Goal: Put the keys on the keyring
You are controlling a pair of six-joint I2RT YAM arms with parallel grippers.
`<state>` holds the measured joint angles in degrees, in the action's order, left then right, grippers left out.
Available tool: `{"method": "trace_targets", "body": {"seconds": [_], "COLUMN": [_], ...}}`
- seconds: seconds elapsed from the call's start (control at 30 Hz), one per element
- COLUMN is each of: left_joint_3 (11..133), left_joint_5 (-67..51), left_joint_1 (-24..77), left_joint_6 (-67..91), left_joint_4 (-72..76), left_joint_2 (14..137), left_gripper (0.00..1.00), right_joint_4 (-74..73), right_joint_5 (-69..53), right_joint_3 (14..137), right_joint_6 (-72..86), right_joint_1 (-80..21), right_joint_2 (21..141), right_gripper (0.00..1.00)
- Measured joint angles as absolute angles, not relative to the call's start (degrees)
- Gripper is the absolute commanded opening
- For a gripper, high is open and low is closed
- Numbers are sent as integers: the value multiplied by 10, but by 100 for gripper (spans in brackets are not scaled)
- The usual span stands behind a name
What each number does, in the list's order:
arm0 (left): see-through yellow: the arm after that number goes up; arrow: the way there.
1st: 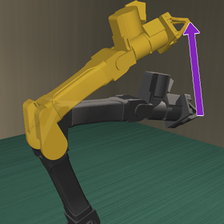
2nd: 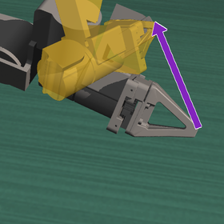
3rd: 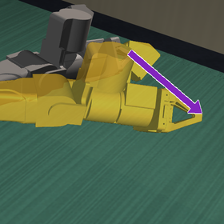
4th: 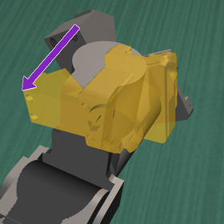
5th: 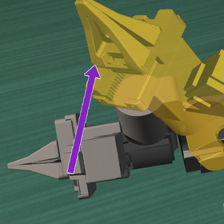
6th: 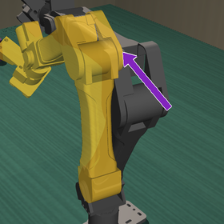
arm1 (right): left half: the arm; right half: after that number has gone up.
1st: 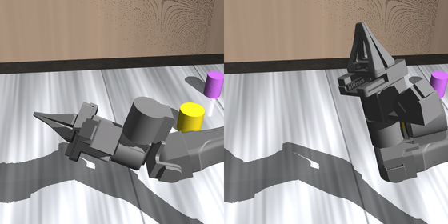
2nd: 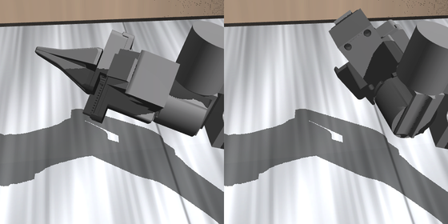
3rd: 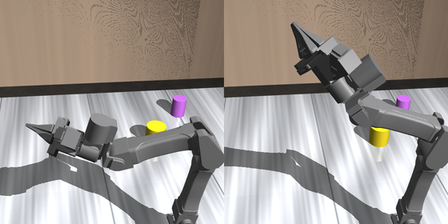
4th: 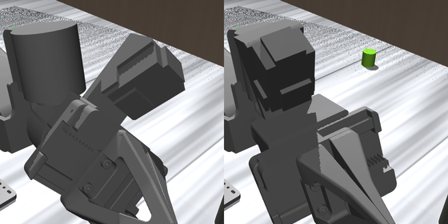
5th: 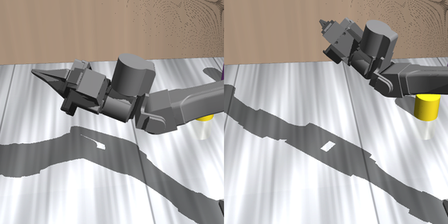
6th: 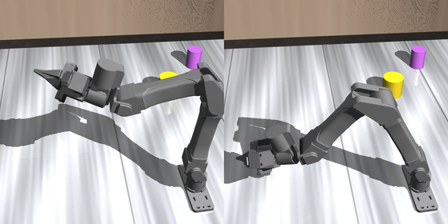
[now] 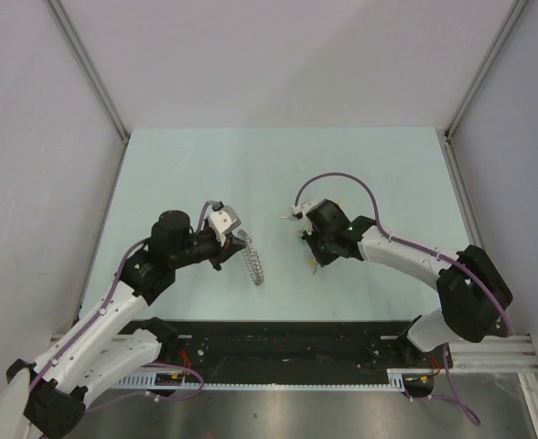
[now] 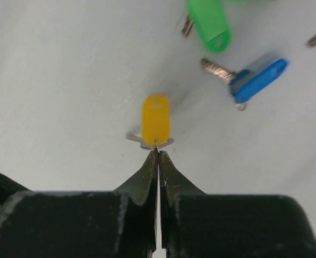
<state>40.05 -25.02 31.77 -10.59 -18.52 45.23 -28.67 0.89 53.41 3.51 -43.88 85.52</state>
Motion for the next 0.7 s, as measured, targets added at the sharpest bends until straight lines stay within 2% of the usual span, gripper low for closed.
{"method": "trace_targets", "body": {"seconds": [0.47,0.7], "left_joint_3": [401,401], "left_joint_5": [-243,-241], "left_joint_1": [318,318], "left_joint_6": [-106,-106], "left_joint_4": [-185,-185], "left_joint_2": [446,446], "left_gripper": [0,0], "right_joint_4": [-394,-383], "right_joint_5": [46,22], "right_joint_3": [571,581], "right_joint_6": [-31,-54], "right_joint_1": [-413,-450], "right_joint_2": [836,889], "right_gripper": [0,0]}}
